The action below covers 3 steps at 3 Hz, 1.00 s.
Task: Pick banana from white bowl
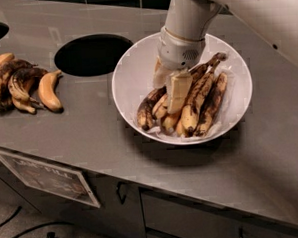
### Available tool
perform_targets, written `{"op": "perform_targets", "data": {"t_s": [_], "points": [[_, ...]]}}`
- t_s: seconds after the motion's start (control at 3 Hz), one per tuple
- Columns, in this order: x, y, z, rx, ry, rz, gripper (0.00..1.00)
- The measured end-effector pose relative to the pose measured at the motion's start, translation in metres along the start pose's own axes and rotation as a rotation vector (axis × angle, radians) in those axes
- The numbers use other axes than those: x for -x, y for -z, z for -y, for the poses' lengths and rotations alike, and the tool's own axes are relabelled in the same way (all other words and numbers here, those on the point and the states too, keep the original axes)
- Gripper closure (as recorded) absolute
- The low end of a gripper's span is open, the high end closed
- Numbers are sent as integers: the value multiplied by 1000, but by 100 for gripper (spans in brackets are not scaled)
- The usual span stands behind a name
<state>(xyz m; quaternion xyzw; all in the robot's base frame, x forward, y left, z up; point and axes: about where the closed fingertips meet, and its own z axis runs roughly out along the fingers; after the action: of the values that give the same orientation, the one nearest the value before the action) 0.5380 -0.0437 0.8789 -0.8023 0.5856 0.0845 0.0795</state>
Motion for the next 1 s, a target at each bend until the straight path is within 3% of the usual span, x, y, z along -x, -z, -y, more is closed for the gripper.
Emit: {"op": "perform_targets", "data": {"t_s": [0.33, 1.0], "points": [[-1, -5, 1, 7, -1, 6, 42], [-1, -5, 1, 7, -1, 6, 84]]}}
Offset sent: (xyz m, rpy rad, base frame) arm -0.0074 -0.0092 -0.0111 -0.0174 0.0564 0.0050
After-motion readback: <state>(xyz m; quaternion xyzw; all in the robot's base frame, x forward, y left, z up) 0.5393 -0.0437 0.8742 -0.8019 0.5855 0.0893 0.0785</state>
